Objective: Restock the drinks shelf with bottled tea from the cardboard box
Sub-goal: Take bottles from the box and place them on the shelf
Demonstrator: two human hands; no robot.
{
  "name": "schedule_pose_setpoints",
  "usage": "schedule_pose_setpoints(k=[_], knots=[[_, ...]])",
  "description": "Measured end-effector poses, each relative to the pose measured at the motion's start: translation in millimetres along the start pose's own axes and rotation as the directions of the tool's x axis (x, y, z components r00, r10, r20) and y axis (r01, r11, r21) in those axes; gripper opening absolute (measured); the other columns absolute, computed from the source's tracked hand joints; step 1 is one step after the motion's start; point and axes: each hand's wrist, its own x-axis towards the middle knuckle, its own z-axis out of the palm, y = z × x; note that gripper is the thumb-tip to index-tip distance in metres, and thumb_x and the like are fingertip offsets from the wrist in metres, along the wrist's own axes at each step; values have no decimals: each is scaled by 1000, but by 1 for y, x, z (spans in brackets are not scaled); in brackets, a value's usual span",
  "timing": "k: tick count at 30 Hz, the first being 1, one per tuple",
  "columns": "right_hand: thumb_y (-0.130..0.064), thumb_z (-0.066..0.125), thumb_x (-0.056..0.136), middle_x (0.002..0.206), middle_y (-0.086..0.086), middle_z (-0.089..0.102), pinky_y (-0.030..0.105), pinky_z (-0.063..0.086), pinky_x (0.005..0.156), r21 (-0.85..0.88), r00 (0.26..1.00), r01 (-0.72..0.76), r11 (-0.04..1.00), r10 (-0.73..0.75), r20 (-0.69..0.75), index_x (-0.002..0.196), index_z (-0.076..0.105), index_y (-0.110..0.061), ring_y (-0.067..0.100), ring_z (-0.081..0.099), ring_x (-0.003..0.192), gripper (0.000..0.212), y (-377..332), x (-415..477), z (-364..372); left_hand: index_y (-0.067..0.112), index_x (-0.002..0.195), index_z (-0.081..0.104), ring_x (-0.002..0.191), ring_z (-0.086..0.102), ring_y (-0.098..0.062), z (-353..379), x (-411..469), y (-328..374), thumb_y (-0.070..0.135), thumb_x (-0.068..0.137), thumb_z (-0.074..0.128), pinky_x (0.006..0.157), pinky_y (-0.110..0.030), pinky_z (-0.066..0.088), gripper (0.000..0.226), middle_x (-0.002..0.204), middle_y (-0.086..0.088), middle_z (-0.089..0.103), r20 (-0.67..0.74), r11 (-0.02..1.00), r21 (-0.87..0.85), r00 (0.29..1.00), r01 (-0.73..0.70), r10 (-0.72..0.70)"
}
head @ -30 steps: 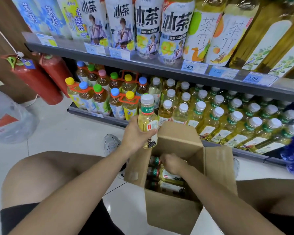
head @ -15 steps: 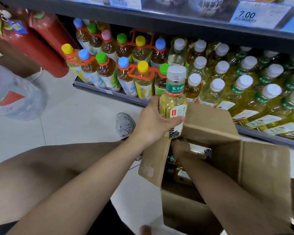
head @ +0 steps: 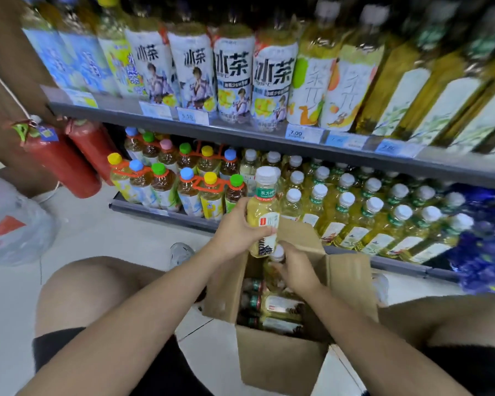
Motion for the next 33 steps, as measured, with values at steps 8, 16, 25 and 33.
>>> schedule_pose_setpoints(k=[8, 16, 25, 33], knots=[[-51, 81, 73, 95, -4, 71, 38, 55, 72, -43, 952, 116, 992, -123, -279, 109, 64, -21, 16, 67, 87, 50, -101, -36, -155, 29, 120, 50, 94, 68, -4, -41, -31, 114, 26, 72, 91, 81, -24, 55, 63, 106, 12, 69, -59, 981, 23, 979, -195, 196], [-43, 82, 76, 96, -7, 69, 26, 44, 70, -168, 736, 309, 936, -347, -581, 111, 64, -22, 13, 64, 90, 44, -242, -69, -341, 33, 122, 47, 93, 68, 4, -111, -25, 283, 20, 72, 90, 84, -12, 52, 68, 106, 18, 68, -149, 874, 39, 862, -484, 484], [-46, 81, 75, 105, -11, 72, 39, 55, 87, -126, 548, 481, 867, -410, -729, 116, 64, -27, 10, 66, 100, 48, -332, -39, -463, 36, 134, 44, 105, 58, 11, -168, 33, 409, 33, 72, 90, 88, -15, 46, 77, 115, 24, 63, -220, 764, 116, 733, -635, 643], [-53, 73, 81, 86, -12, 66, 29, 40, 66, -229, 389, 357, 906, -367, -845, 108, 66, -27, 13, 61, 83, 38, -362, 26, -496, 23, 138, 45, 109, 63, -13, -170, 128, 440, 32, 71, 90, 98, -33, 51, 81, 120, 8, 65, -259, 847, 108, 808, -520, 529]])
